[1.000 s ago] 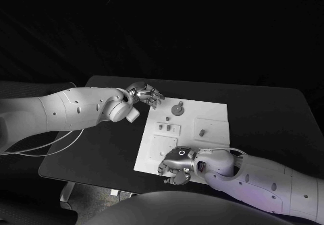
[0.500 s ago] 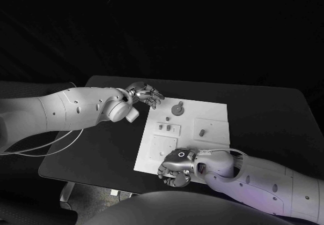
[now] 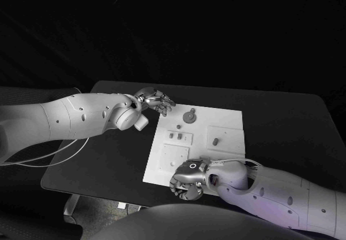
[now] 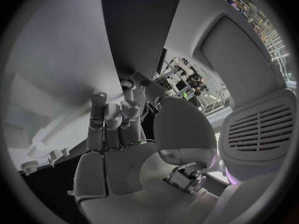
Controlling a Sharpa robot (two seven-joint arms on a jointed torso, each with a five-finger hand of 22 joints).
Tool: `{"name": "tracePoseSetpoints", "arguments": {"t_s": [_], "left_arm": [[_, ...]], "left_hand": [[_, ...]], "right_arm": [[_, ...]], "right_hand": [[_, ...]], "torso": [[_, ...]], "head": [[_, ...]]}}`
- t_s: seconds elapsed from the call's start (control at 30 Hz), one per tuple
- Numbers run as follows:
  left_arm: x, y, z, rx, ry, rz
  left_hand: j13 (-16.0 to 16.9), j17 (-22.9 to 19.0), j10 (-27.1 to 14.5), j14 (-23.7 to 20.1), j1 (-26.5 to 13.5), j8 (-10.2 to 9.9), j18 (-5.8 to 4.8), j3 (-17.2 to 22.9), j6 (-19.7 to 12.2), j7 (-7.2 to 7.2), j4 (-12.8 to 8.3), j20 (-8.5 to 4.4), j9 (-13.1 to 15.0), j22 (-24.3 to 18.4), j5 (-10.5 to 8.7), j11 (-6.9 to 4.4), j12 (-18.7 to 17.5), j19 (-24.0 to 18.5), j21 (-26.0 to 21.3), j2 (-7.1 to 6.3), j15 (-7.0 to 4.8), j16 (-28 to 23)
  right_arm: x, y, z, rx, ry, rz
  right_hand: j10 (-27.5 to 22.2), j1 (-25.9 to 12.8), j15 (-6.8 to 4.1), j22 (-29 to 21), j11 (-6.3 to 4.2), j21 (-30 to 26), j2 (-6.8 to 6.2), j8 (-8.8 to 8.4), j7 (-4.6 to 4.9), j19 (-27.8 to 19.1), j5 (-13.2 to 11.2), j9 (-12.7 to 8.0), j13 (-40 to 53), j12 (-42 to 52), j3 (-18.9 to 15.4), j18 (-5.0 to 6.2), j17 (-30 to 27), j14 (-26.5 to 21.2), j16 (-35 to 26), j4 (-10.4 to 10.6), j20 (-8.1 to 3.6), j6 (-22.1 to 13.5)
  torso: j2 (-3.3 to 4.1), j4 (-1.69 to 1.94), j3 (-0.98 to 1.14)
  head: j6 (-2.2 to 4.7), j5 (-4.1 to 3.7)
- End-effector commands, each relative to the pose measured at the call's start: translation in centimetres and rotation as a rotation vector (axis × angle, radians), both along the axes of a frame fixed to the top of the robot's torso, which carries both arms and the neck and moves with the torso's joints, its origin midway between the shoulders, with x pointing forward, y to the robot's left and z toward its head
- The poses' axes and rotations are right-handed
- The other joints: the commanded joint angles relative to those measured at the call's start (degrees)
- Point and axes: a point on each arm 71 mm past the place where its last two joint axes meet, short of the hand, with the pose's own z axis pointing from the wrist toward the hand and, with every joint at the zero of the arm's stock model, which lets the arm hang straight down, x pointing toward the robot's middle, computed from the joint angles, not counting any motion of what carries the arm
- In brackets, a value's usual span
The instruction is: Assemble the parts on the task board
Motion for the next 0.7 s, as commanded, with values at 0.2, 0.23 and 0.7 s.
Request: {"name": "tracePoseSetpoints", "arguments": {"t_s": [0.2,0.23,0.7], "left_arm": [[0.02,-0.32,0.07,-0.007,-0.001,-0.019],[0.02,-0.31,0.07,-0.007,-0.001,-0.019],[0.05,-0.35,0.06,-0.006,-0.001,-0.019]], "left_hand": [[-0.1,-0.1,-0.3,0.3,0.1,0.1,0.68,-0.1,0.1,0.16,0.1,0.15,0.0,0.1,0.26,-0.06,0.3,0.3,-0.3,0.14,-0.07,0.3],[-0.1,-0.1,-0.3,0.3,0.1,0.1,0.68,-0.1,0.1,0.16,0.1,0.15,0.0,0.1,0.26,-0.06,0.3,0.3,-0.3,0.14,-0.07,0.3],[-0.1,-0.1,-0.4,0.3,0.1,0.1,0.67,-0.1,0.1,0.16,0.1,0.16,0.0,0.1,0.26,-0.05,0.4,0.3,-0.3,0.15,-0.07,0.3]], "right_arm": [[-0.21,-0.06,-0.78,-0.040,-0.013,0.013],[-0.20,-0.05,-0.79,-0.041,-0.013,0.013],[-0.06,-0.10,-1.12,-0.052,-0.026,0.008]], "right_hand": [[0.2,-0.1,-0.25,0.7,-0.48,-0.1,0.56,0.27,0.19,-0.1,-0.3,0.0,0.0,0.3,-0.4,0.78,0.0,0.2,0.4,0.0,0.35,0.5],[0.2,-0.1,-0.25,0.7,-0.48,-0.1,0.57,0.28,0.18,-0.1,-0.3,0.0,0.0,0.3,-0.4,0.78,0.0,0.2,0.4,0.0,0.35,0.5],[0.6,-0.1,-0.58,0.7,-0.88,0.0,1.32,0.96,-0.24,0.1,0.1,0.1,-0.1,0.4,-0.3,0.78,-0.1,0.4,0.5,0.0,0.24,1.6]], "torso": [[0.01,0.04,0.03],[0.01,0.04,0.03],[-0.01,0.02,0.02]], "head": [[0.00,0.03],[0.00,0.04],[0.00,-0.08]]}}
